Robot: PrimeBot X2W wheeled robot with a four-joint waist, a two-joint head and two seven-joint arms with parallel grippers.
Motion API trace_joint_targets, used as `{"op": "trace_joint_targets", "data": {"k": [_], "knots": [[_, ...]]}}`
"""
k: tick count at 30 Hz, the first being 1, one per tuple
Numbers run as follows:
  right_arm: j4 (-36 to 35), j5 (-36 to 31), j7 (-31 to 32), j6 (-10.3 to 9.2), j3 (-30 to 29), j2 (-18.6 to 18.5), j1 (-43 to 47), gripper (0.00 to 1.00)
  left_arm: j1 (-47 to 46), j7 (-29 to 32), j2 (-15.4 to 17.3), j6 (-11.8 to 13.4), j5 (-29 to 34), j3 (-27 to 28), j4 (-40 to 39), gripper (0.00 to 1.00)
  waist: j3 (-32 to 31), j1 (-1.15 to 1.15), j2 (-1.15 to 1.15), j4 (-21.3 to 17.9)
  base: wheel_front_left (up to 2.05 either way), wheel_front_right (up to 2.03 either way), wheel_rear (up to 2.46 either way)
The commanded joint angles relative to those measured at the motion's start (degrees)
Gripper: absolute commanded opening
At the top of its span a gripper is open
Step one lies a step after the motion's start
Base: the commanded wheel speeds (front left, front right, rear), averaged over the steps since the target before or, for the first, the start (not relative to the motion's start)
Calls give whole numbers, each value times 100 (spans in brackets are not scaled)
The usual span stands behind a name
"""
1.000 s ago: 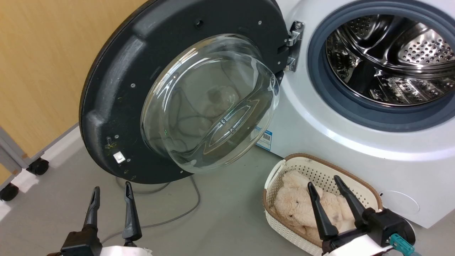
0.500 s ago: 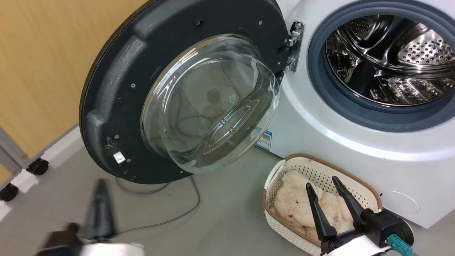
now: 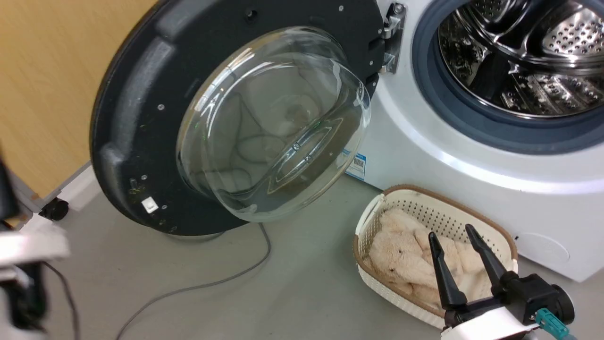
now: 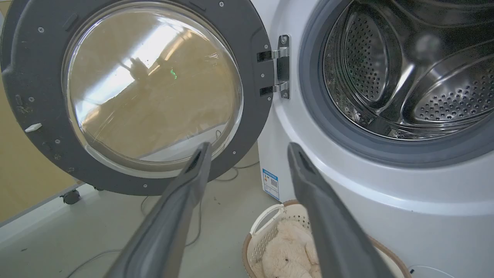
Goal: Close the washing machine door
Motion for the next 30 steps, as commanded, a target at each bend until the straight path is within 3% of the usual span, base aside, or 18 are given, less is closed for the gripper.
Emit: {"op": "trace_joint_targets", "data": {"k": [1, 3, 8, 11, 17, 23, 30], "knots": [[-60, -24, -26, 5, -22, 7, 49, 100, -328, -32, 224, -77, -311, 95, 357, 0, 94, 0, 0, -79, 0, 0, 0], [-87, -48, -26, 5, -23, 7, 21, 100, -684, 6, 438, -123, -826, 240, 847, 0, 172, 0, 0, -155, 0, 0, 0], [-107, -93, -26, 5, -5, -7, -51, 100, -1464, 757, 884, -156, -2431, 448, 1956, 0, 331, 0, 0, -302, 0, 0, 0], [-116, -102, -26, 5, -1, -28, -87, 100, -1942, 1506, 876, -158, -3795, 820, 2652, 0, 408, 0, 0, -350, 0, 0, 0], [-116, -123, -26, 5, 49, -62, -164, 100, -2514, 2994, 969, -159, -5340, 1291, 3700, 0, 508, 0, 0, -431, 0, 0, 0], [-112, -99, -26, 5, 61, -82, -202, 100, -2641, 4423, 909, -159, -6085, 1168, 3823, 0, 545, 0, 0, -439, 0, 0, 0], [-94, -77, -26, 5, 77, -77, -208, 100, -2347, 5408, 723, -160, -6334, 798, 3546, 0, 495, 0, 0, -417, 0, 0, 0]]}}
